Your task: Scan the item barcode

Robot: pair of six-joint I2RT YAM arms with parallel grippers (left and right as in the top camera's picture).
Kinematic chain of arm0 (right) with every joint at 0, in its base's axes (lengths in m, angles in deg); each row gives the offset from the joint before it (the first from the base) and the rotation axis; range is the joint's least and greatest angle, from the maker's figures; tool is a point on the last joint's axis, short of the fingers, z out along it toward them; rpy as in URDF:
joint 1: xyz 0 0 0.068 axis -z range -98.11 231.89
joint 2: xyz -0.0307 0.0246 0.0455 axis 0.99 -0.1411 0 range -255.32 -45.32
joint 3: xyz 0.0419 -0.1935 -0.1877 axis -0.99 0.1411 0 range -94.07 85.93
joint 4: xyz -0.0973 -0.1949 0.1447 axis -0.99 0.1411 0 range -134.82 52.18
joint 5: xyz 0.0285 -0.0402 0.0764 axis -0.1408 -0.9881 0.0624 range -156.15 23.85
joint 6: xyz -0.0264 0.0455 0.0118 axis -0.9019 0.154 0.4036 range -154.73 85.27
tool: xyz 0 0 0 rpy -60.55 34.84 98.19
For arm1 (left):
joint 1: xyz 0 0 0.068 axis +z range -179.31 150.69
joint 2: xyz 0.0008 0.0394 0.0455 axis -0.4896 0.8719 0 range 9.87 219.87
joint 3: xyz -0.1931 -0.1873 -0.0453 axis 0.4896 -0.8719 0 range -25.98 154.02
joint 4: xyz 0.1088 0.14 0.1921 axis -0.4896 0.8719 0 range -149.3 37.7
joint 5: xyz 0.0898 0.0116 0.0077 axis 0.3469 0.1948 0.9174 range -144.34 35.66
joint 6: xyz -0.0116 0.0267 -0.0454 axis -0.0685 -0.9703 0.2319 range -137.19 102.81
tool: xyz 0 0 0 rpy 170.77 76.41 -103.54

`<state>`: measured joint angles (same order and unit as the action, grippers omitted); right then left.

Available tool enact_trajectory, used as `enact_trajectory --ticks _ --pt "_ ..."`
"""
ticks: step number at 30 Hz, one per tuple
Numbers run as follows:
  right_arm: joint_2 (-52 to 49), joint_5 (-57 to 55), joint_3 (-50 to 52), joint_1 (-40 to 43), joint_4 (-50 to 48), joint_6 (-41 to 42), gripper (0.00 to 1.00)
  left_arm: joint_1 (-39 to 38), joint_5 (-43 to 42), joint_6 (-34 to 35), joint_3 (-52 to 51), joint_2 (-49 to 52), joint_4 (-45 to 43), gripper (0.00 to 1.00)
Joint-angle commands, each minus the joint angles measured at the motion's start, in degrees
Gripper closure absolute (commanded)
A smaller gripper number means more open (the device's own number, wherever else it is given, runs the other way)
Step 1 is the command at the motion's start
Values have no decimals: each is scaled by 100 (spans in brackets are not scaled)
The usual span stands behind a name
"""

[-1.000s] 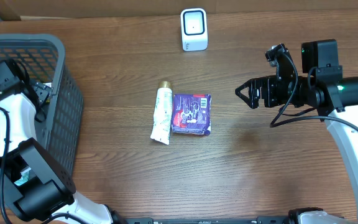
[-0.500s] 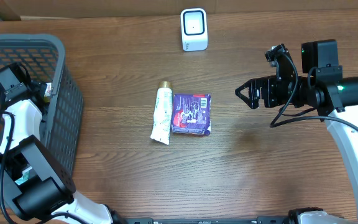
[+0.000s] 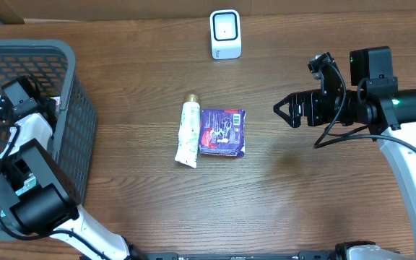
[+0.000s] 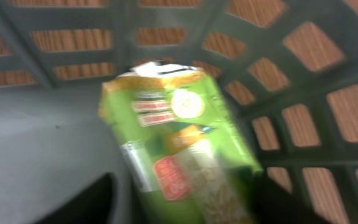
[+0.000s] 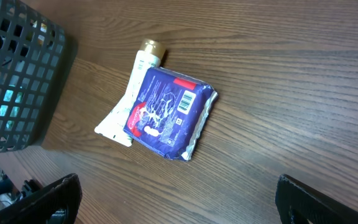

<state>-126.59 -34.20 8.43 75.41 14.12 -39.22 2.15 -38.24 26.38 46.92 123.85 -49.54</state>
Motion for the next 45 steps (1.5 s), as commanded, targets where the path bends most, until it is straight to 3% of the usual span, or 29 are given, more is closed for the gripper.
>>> enact_trajectory --ticks 1,4,5,16,19,23,27,34,37,39,43,45 --pt "13 -15 31 -26 -13 20 0 0 35 -140 -162 365 304 68" --pt "13 -15 31 -26 -13 20 0 -2 4 -138 -162 365 577 94" --pt "13 -15 31 -26 -11 20 0 0 -22 -138 -162 365 697 96" --pt "13 -15 31 -26 -13 17 0 24 -273 -175 -162 365 2312 94" --pt "13 -15 31 -26 -31 17 0 35 -627 -175 -162 365 2538 77" --pt "13 -15 31 -26 -24 17 0 35 -949 -109 -162 365 2446 27" --pt "13 -17 31 -26 17 17 0 42 -1128 -107 -162 365 2282 16" --pt "13 -17 31 -26 9 17 0 9 -1167 -111 -162 367 1867 8" --pt "13 -17 31 -26 -11 17 0 -11 -1167 -111 -162 367 1685 10" --pt "13 -17 31 -26 -11 17 0 -13 -1167 -109 -162 367 1593 19" --pt "13 -15 31 -26 -11 17 0 -13 -1167 -114 -162 367 1528 44" --pt "13 -15 31 -26 -11 17 0 -13 -1167 -116 -162 367 1569 67"
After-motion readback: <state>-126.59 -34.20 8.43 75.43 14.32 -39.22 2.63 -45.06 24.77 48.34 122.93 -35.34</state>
